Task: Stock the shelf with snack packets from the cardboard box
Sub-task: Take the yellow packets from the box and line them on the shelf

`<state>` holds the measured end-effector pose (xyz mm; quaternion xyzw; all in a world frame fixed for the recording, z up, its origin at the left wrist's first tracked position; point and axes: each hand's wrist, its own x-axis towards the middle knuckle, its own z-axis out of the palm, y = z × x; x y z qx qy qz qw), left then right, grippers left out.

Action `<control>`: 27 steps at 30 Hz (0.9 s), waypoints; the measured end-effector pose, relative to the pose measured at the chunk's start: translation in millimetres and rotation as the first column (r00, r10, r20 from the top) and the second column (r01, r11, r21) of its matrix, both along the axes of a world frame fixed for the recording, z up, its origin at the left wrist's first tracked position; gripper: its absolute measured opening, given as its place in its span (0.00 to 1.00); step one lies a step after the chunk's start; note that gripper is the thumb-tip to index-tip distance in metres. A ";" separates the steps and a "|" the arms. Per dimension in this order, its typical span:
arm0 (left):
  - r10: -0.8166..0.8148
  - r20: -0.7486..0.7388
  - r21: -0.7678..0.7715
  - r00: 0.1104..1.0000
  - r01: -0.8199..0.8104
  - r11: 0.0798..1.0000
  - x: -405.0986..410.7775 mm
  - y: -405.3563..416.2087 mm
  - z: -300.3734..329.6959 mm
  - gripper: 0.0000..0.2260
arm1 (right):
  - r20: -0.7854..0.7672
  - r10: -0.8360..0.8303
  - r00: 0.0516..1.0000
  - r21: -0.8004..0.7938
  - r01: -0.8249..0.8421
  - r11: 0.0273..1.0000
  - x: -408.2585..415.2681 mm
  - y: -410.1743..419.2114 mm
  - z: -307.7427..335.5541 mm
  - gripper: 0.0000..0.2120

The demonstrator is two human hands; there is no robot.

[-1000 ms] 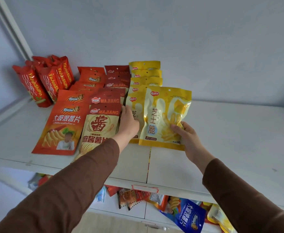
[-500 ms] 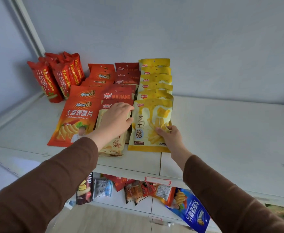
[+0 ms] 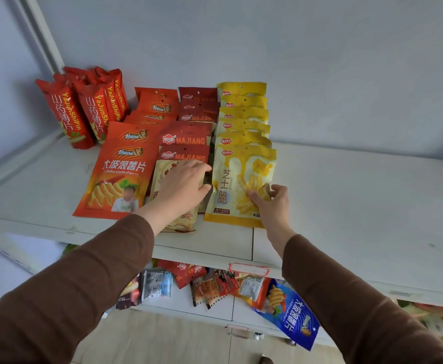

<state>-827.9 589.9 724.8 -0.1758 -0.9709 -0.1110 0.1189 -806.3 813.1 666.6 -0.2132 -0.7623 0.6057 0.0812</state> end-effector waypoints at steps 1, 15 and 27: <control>0.000 -0.003 0.006 1.000 0.000 1.000 2.1 -1.3 -0.2 0.20 | -0.018 -0.008 1.000 0.057 0.009 0.998 0.5 0.2 -0.1 0.36; 0.301 0.023 0.032 0.953 -0.302 0.953 137.3 -65.5 -21.3 0.20 | -0.123 0.728 0.674 0.803 -0.364 0.472 78.4 -83.1 27.5 0.21; 0.755 0.380 0.021 0.535 -0.821 0.571 443.9 -113.1 -116.8 0.22 | 0.265 0.945 0.190 0.694 -0.718 -0.050 265.9 -161.5 -72.4 0.21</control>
